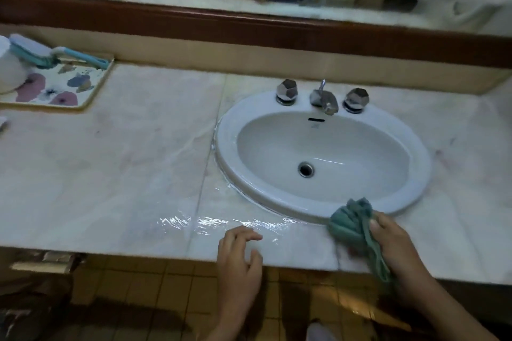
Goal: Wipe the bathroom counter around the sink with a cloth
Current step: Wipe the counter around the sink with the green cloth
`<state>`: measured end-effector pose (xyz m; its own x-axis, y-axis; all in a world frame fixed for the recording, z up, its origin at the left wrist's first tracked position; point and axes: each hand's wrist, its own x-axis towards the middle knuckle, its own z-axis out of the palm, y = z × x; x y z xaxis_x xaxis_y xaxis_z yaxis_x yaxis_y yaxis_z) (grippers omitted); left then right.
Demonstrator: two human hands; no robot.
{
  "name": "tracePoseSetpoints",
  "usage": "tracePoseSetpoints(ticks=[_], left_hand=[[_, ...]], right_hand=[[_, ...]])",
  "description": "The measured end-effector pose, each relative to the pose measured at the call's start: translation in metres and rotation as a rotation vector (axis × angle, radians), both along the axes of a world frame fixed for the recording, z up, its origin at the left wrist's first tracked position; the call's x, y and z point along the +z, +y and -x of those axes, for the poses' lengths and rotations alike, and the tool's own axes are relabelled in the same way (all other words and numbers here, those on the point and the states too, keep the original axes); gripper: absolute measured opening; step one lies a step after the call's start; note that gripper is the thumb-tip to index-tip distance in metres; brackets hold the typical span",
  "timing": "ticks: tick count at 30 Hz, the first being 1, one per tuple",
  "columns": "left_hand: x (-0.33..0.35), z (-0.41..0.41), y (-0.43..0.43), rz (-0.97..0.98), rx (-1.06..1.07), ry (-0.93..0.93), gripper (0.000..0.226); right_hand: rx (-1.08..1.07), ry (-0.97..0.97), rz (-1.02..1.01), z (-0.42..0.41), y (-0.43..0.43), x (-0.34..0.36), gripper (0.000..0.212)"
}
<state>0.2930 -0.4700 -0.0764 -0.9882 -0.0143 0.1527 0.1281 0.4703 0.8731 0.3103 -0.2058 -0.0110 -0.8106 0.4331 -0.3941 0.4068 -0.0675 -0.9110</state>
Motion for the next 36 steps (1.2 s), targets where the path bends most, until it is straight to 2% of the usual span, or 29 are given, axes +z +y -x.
tracePoseSetpoints(ticks=[1, 2, 3, 4, 5, 7, 9, 11, 14, 17, 20, 23, 25, 27, 31, 36], left_hand=[[0.002, -0.002, 0.006, 0.05, -0.057, 0.02, 0.029], [0.006, -0.003, 0.014, 0.105, -0.124, 0.046, 0.032], [0.011, -0.005, 0.022, 0.165, -0.202, 0.079, 0.034], [0.016, -0.007, 0.03, 0.23, -0.29, 0.125, 0.038], [0.021, -0.008, 0.039, 0.296, -0.381, 0.187, 0.044], [0.031, -0.01, 0.058, 0.411, -0.563, 0.334, 0.062], [0.041, -0.009, 0.075, 0.524, -0.744, 0.436, 0.082], [0.053, 0.001, 0.09, 0.646, -0.87, 0.481, 0.096], [0.07, 0.021, 0.11, 0.739, -0.967, 0.568, 0.092], [0.085, 0.047, 0.128, 0.815, -1.089, 0.68, 0.08], [0.103, 0.08, 0.137, 0.841, -1.143, 0.757, 0.077], [0.121, 0.114, 0.148, 0.82, -1.087, 0.847, 0.082], [0.133, 0.136, 0.156, 0.803, -0.983, 0.935, 0.075], [0.142, 0.159, 0.161, 0.828, -0.909, 1.024, 0.06], [0.158, 0.198, 0.165, 0.844, -0.893, 0.976, 0.044], [0.193, 0.221, 0.168, 0.974, -0.87, 1.072, 0.005]], right_hand=[[-0.093, -0.046, 0.27, -0.002, 0.011, 0.004, 0.032], [-0.064, -0.108, 0.517, -0.007, 0.02, 0.004, 0.057], [0.028, -0.075, 0.828, -0.013, 0.03, -0.003, 0.07], [0.013, -0.051, 0.963, -0.017, 0.042, -0.013, 0.069], [-0.003, -0.132, 1.024, -0.022, 0.05, -0.009, 0.061], [-0.018, -0.169, 1.16, -0.023, 0.058, -0.005, 0.049], [-0.063, -0.163, 1.187, -0.023, 0.052, 0.013, 0.056], [-0.091, -0.11, 1.399, -0.03, 0.04, 0.035, 0.061], [0.085, -0.138, 1.544, -0.028, 0.037, 0.047, 0.048], [0.369, -0.217, 1.28, -0.016, 0.051, 0.06, 0.042], [0.566, -0.304, 1.145, 0.005, 0.064, 0.079, 0.056], [0.711, -0.265, 1.034, 0.036, 0.062, 0.101, 0.049], [0.805, -0.286, 0.984, 0.061, 0.06, 0.112, 0.04], [0.85, -0.288, 0.899, 0.086, 0.06, 0.121, 0.037], [0.85, -0.317, 0.548, 0.123, 0.061, 0.142, 0.026], [0.792, -0.317, 0.17, 0.151, 0.067, 0.156, 0.026]])
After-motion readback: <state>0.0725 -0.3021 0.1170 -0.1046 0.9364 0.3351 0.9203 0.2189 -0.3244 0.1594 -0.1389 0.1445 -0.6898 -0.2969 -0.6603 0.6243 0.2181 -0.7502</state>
